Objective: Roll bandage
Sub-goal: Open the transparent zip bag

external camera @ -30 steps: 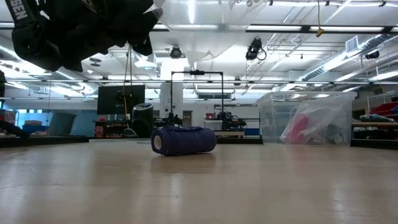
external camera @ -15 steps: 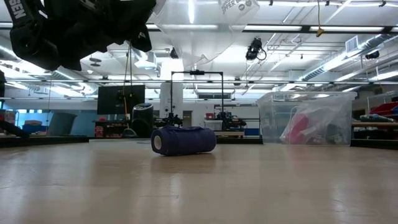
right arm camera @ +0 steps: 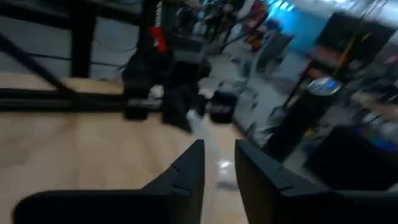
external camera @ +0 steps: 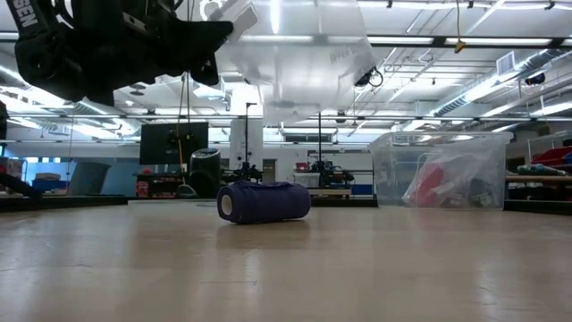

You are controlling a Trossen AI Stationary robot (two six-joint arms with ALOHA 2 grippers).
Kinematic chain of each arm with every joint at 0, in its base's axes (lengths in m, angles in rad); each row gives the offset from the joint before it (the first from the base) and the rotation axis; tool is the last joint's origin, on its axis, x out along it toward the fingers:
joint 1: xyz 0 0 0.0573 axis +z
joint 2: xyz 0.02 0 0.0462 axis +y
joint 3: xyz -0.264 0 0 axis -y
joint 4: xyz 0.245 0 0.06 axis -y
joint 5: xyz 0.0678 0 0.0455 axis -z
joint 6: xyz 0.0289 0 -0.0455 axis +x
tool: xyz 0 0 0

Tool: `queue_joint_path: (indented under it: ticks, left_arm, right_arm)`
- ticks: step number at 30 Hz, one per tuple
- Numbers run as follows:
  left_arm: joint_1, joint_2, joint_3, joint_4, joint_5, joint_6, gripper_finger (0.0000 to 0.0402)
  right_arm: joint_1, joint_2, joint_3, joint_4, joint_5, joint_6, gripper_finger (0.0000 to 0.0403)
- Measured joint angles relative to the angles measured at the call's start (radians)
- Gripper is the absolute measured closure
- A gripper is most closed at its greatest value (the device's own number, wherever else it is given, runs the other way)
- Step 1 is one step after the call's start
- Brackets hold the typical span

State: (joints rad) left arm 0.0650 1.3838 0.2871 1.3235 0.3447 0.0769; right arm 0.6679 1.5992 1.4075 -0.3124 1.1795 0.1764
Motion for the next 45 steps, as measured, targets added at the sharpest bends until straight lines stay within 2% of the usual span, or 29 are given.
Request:
queue_joint_path:
  ticks: [5, 8, 11, 14, 24, 45]
  left_arm:
    - [0.0, 0.0, 0.0, -0.006, -0.004, 0.002, 0.0401]
    - [0.0, 0.0, 0.0, -0.01, -0.017, 0.02, 0.0401]
    - [0.0, 0.0, 0.0, -0.018, -0.03, 0.025, 0.0401]
    - [0.0, 0.0, 0.0, -0.018, -0.032, 0.025, 0.0401]
    - [-0.001, 0.0, 0.0, -0.045, -0.028, 0.025, 0.0401]
    - [-0.016, 0.0, 0.0, -0.044, -0.026, 0.017, 0.0401]
  right_arm:
    - [0.006, -0.026, 0.0, -0.273, -0.106, 0.363, 0.0278]
    - [-0.021, 0.009, -0.001, -0.334, -0.117, 0.442, 0.0267]
    - [-0.059, 0.036, -0.001, -0.309, -0.162, 0.416, 0.0268]
    - [-0.094, 0.048, -0.001, -0.277, -0.208, 0.385, 0.0285]
    - [-0.114, 0.044, -0.001, -0.241, -0.212, 0.308, 0.0396]
    - [-0.26, 0.068, -0.001, -0.09, -0.386, 0.102, 0.0402]
